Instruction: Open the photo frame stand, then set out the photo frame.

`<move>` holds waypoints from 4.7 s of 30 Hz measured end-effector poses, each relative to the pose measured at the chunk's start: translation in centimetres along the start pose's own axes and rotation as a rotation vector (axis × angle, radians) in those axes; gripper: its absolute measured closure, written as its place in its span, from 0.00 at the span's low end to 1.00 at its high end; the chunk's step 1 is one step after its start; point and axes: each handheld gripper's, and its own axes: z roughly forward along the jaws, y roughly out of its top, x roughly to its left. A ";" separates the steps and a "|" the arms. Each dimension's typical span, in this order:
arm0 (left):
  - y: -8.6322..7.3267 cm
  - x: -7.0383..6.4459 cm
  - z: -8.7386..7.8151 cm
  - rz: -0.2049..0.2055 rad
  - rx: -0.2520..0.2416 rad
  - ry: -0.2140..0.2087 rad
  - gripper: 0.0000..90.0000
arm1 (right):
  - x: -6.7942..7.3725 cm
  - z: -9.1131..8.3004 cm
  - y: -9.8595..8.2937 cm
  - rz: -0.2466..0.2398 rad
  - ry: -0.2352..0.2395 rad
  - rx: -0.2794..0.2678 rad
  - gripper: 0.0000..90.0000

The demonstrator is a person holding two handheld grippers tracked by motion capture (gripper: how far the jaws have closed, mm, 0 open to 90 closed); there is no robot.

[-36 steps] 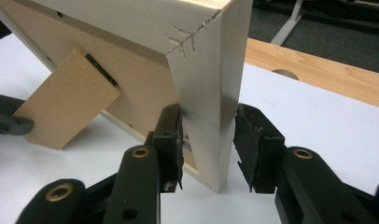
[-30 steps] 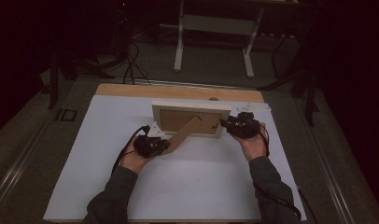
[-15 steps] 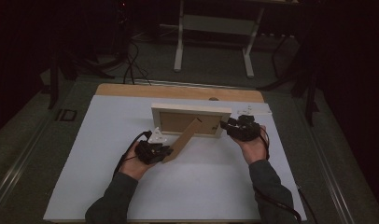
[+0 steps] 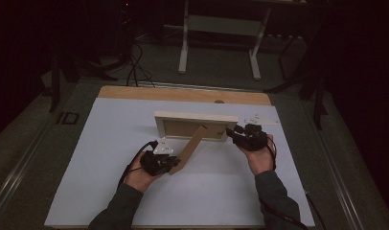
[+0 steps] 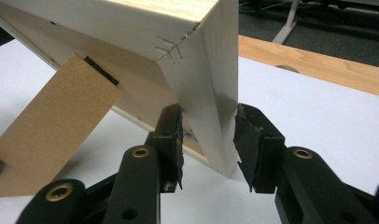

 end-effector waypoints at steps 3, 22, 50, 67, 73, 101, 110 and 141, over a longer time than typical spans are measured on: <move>-0.3 -0.2 0.1 0.002 0.002 0.001 0.94 | 0.3 -0.2 -0.3 -0.006 -0.004 -0.004 0.69; -0.6 -0.5 0.2 -0.015 -0.021 0.009 0.91 | 0.0 -0.7 -1.6 0.014 0.013 -0.014 0.79; -0.7 1.3 -3.0 -0.113 -0.156 0.005 0.71 | -1.0 -0.9 -3.7 0.079 0.037 -0.028 0.69; -0.8 2.1 -5.6 -0.166 -0.247 0.075 0.70 | -1.7 -0.8 -5.0 0.103 0.030 0.004 0.68; -0.8 2.1 -6.0 -0.180 -0.259 0.091 0.69 | -1.8 -0.7 -5.1 0.107 0.030 0.008 0.68; 1.3 2.6 -7.4 -0.217 -0.287 0.097 0.74 | -2.7 -1.0 -3.8 0.096 -0.004 0.016 0.95; 2.0 3.1 -6.9 -0.226 -0.280 0.127 0.81 | -3.4 -0.3 -3.3 0.101 -0.007 0.017 1.00; 4.4 3.3 -5.2 -0.219 -0.260 0.233 1.00 | -3.7 2.0 -2.0 0.153 0.062 -0.003 0.99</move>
